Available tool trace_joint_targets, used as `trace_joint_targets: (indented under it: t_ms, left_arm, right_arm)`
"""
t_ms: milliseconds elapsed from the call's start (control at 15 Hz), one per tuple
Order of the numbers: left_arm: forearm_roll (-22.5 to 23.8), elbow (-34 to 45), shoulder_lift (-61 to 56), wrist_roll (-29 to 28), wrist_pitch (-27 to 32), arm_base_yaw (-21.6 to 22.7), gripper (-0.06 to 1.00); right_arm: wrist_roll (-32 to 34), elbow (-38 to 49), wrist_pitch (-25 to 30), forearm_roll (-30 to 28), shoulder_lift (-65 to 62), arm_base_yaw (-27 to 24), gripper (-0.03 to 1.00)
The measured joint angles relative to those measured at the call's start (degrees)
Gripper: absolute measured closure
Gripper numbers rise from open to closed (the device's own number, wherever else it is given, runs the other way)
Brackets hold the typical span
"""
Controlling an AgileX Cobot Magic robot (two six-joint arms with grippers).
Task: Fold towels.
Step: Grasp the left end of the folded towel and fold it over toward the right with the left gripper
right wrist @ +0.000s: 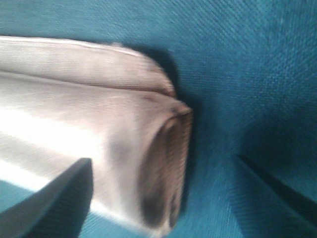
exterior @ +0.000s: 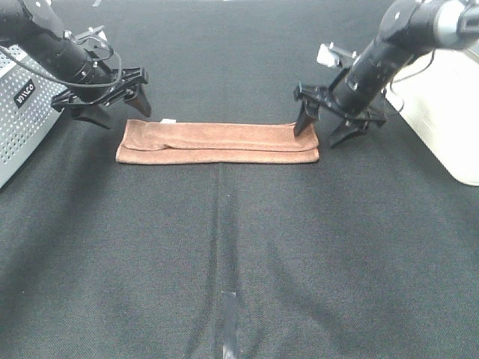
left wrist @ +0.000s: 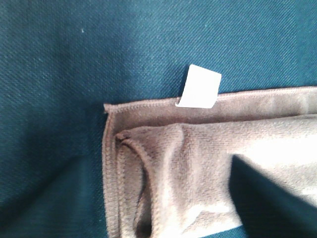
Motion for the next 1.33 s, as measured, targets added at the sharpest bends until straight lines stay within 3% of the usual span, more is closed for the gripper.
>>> trace_joint_targets:
  t_ms: [400,533,733,800,867,1000,1267,1333]
  left_arm:
    - [0.0,-0.11,3.5,0.0,1.09,-0.4,0.14]
    - [-0.06,-0.34,4.47,0.0,-0.17,-1.83,0.2]
    - [0.06,-0.57,5.1,-0.97,-0.86,-2.29,0.54]
    - [0.06,-0.57,5.27,-1.32,-0.86,-2.29,0.82]
    - [0.63,-0.57,5.21,-1.38,-0.86,-2.35,0.87]
    - [3.5,-0.86,4.41,-1.38,0.57,-2.41,0.87]
    - [17.7,-4.24,-0.69,-2.86,9.0,-2.41,0.87]
    - [17.7,-4.24,-0.69,-2.86,9.0,-2.41,0.87]
  right_arm:
    - [-0.11,-0.11,0.11,-0.8,-0.92,0.0,0.24]
    - [-0.11,-0.11,0.11,-0.8,-0.92,0.0,0.24]
    - [-0.11,-0.11,0.11,-0.8,-0.92,0.0,0.24]
    - [-0.11,-0.11,0.11,-0.8,-0.92,0.0,0.24]
    - [-0.11,-0.11,0.11,-0.8,-0.92,0.0,0.24]
    - [-0.11,-0.11,0.11,-0.86,-0.92,0.0,0.24]
    - [-0.11,-0.11,0.63,-0.86,-1.83,0.0,0.24]
    - [-0.11,-0.11,0.63,-0.86,-1.83,0.0,0.24]
